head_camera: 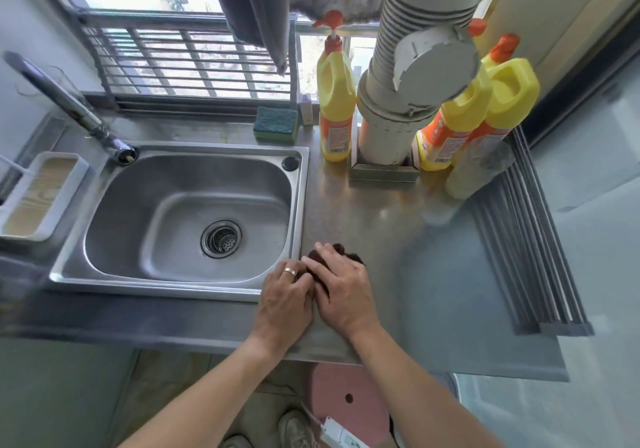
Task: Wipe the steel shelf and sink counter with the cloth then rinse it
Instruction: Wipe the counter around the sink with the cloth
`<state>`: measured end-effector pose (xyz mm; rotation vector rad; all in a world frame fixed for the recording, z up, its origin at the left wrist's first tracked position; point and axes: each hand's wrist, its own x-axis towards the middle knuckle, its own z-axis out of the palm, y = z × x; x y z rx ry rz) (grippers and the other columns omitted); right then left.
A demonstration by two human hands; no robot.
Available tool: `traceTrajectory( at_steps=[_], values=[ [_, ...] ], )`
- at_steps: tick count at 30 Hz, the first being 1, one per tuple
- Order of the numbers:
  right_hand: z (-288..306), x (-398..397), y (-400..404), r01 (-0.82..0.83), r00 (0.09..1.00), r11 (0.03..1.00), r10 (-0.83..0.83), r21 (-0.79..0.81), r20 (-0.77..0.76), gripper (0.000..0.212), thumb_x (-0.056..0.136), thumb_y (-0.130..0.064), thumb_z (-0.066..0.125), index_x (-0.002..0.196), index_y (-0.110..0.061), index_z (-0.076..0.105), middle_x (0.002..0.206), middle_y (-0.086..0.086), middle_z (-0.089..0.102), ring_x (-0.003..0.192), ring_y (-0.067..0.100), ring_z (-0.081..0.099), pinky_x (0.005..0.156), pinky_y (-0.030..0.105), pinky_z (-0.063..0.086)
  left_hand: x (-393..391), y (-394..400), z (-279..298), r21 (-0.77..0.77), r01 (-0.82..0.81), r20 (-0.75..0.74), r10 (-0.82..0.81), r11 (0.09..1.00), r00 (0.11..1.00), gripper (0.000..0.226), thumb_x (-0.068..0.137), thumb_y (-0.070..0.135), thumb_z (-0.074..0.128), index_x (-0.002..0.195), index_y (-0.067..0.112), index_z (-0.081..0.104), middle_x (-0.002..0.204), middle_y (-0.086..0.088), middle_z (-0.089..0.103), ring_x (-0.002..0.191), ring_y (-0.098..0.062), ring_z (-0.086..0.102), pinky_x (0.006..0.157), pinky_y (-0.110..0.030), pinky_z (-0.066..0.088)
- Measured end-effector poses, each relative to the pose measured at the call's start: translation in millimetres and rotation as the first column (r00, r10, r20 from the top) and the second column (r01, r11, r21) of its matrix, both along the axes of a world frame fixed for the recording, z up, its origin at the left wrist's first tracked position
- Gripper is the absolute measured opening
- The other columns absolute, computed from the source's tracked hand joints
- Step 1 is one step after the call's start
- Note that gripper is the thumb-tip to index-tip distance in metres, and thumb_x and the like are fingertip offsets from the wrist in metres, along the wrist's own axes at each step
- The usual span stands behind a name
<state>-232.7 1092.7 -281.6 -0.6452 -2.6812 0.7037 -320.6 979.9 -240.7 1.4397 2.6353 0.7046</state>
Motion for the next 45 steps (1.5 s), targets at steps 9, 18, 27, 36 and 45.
traceTrajectory(
  at_steps=[9, 18, 27, 36, 45],
  values=[
    [11, 63, -17, 0.147, 0.989, 0.988, -0.147, 0.049, 0.003, 0.059, 0.087, -0.02, 0.062, 0.144, -0.026, 0.049, 0.124, 0.0, 0.059, 0.106, 0.022, 0.058, 0.087, 0.039, 0.051, 26, 0, 2, -0.073, -0.071, -0.02, 0.07, 0.995, 0.997, 0.011, 0.081, 0.003, 0.063, 0.074, 0.012, 0.063, 0.093, -0.005, 0.061, 0.089, -0.026, 0.055, 0.075, -0.038, 0.046],
    [10, 141, 62, 0.736, 0.661, 0.657, -0.749, 0.166, 0.036, 0.045, 0.096, -0.028, 0.052, 0.139, -0.016, 0.052, 0.145, 0.01, 0.053, 0.135, 0.032, 0.047, 0.11, 0.056, 0.033, 36, 12, 0, -0.118, -0.063, 0.045, 0.069, 0.991, 0.997, 0.014, 0.077, 0.003, 0.057, 0.079, 0.017, 0.058, 0.101, 0.0, 0.056, 0.098, -0.024, 0.052, 0.086, -0.036, 0.043],
    [2, 91, 19, 0.536, 0.839, 0.84, -0.541, 0.083, 0.056, 0.054, 0.095, -0.026, 0.057, 0.148, -0.02, 0.051, 0.16, 0.007, 0.041, 0.151, 0.025, 0.032, 0.122, 0.048, 0.027, 23, 14, -3, -0.127, -0.13, 0.016, 0.133, 0.983, 0.991, 0.015, 0.079, 0.005, 0.057, 0.089, 0.016, 0.059, 0.115, -0.004, 0.055, 0.108, -0.025, 0.052, 0.088, -0.039, 0.046],
    [0, -27, -13, 0.193, 0.981, 0.98, -0.194, -0.055, -0.012, 0.047, 0.094, -0.022, 0.059, 0.141, -0.027, 0.057, 0.156, -0.001, 0.048, 0.15, 0.016, 0.035, 0.122, 0.039, 0.027, -14, 5, -6, -0.065, -0.314, -0.059, 0.311, 0.947, 0.949, 0.016, 0.084, 0.009, 0.064, 0.096, 0.018, 0.059, 0.11, -0.003, 0.058, 0.1, -0.024, 0.054, 0.081, -0.038, 0.043],
    [23, -143, 24, 0.434, 0.858, 0.806, -0.506, -0.404, -0.088, 0.038, 0.097, -0.016, 0.062, 0.135, -0.013, 0.064, 0.147, 0.01, 0.057, 0.142, 0.026, 0.046, 0.121, 0.041, 0.026, -36, -7, -17, -0.017, -0.261, -0.072, 0.259, 0.965, 0.963, 0.014, 0.085, 0.011, 0.056, 0.094, 0.022, 0.057, 0.106, -0.001, 0.06, 0.098, -0.025, 0.057, 0.083, -0.036, 0.04]
  ],
)
